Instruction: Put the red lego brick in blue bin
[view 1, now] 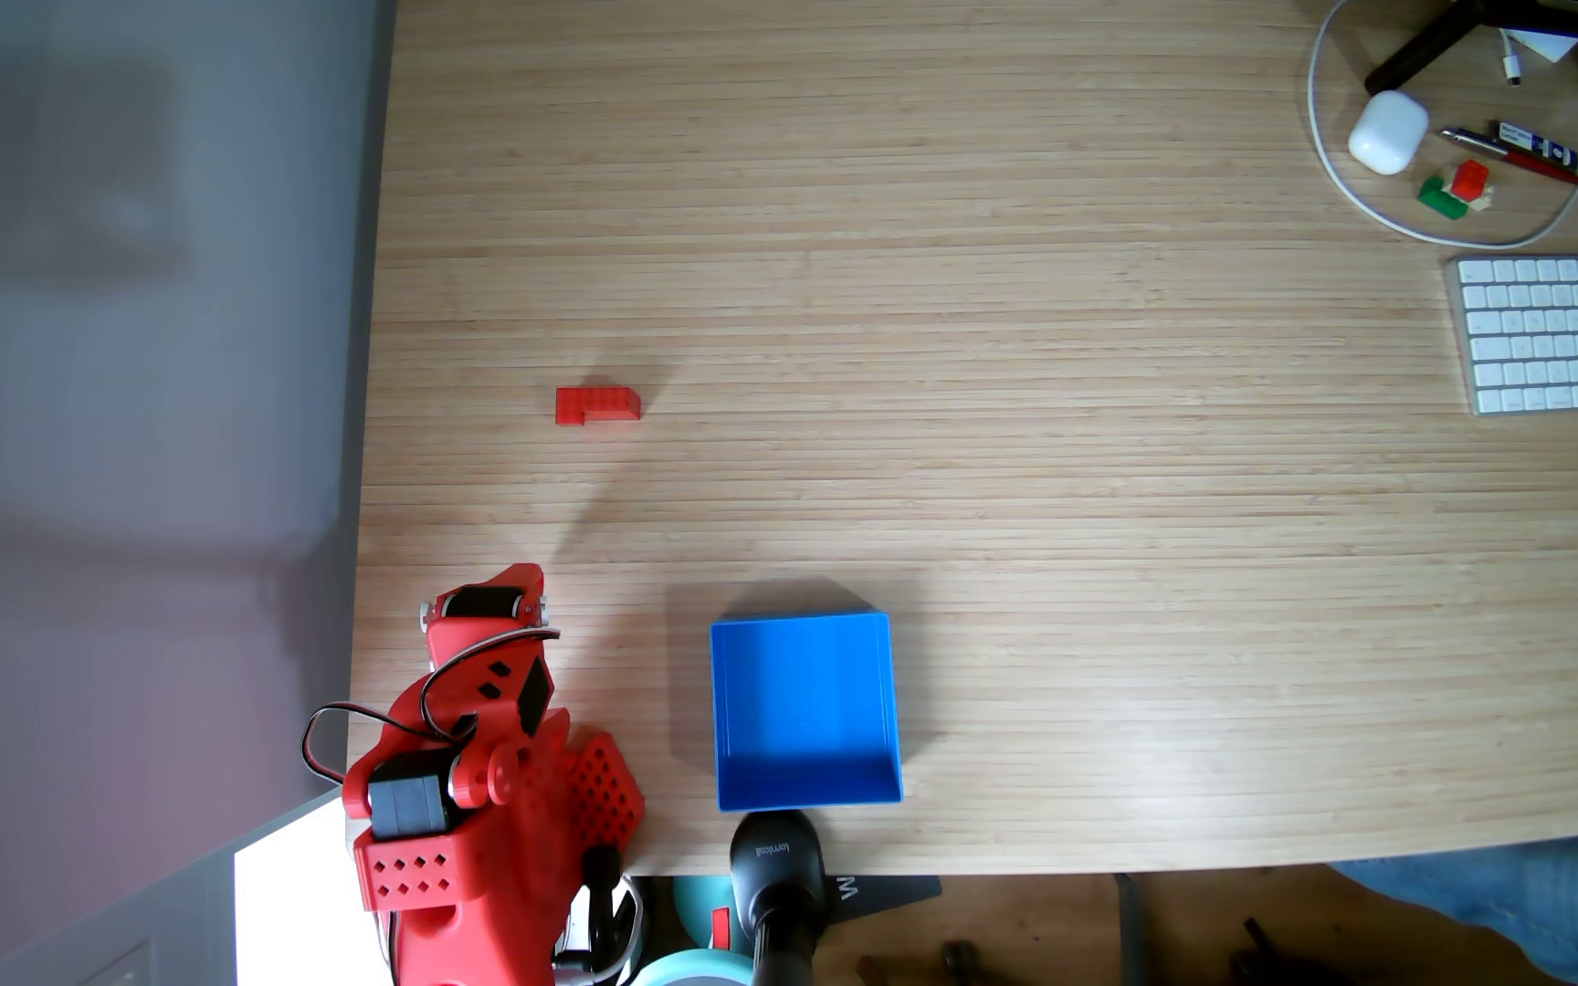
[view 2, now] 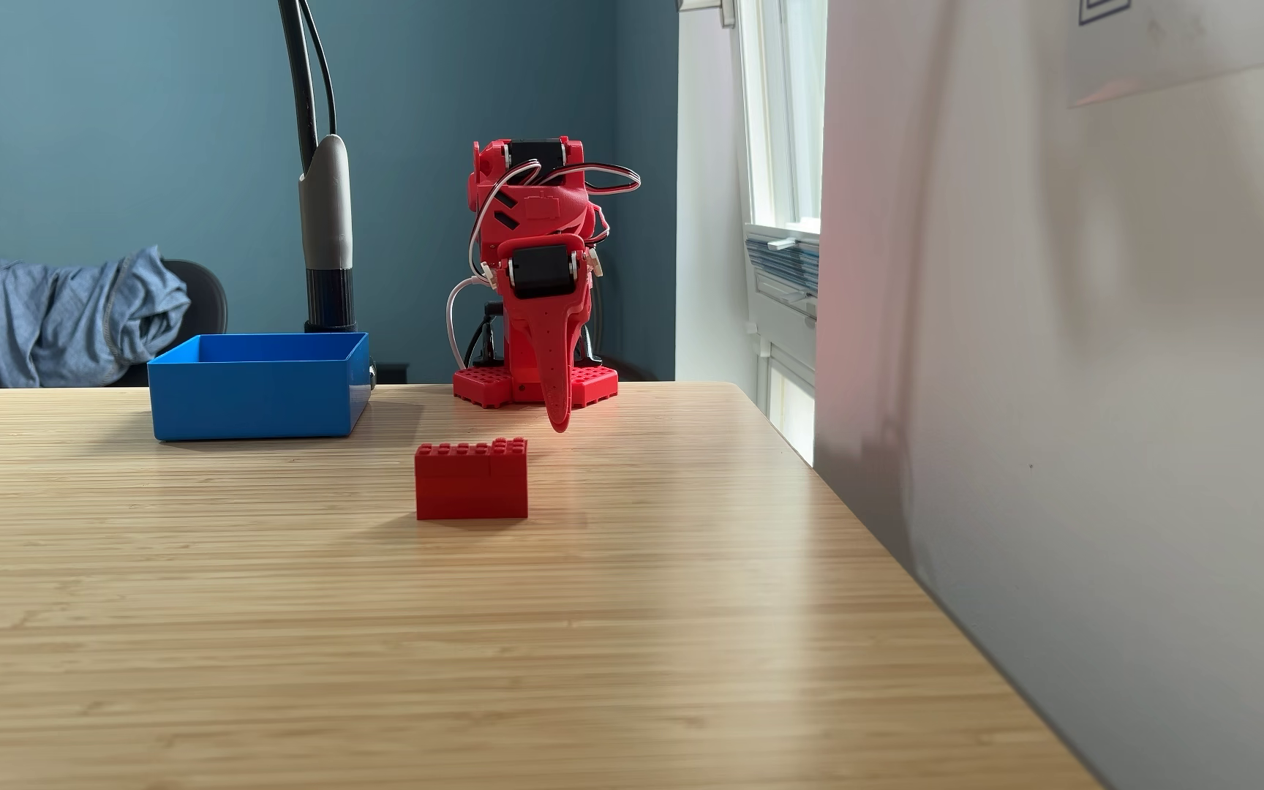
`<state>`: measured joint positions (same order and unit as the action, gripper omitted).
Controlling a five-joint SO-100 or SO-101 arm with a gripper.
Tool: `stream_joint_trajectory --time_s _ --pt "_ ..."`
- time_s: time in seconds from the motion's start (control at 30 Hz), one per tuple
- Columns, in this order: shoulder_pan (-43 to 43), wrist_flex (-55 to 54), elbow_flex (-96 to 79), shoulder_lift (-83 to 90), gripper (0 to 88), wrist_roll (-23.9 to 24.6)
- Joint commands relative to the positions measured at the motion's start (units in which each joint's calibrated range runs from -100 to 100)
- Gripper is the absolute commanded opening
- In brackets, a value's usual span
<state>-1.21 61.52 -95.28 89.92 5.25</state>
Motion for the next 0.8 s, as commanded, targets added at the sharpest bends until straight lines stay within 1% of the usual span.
stream_joint_trajectory --time_s 0.0,0.77 --pt "-0.1 -6.2 -1.7 0.2 0.1 -1.3" --pt "-0.6 -7.0 -0.4 0.2 0.1 -1.6"
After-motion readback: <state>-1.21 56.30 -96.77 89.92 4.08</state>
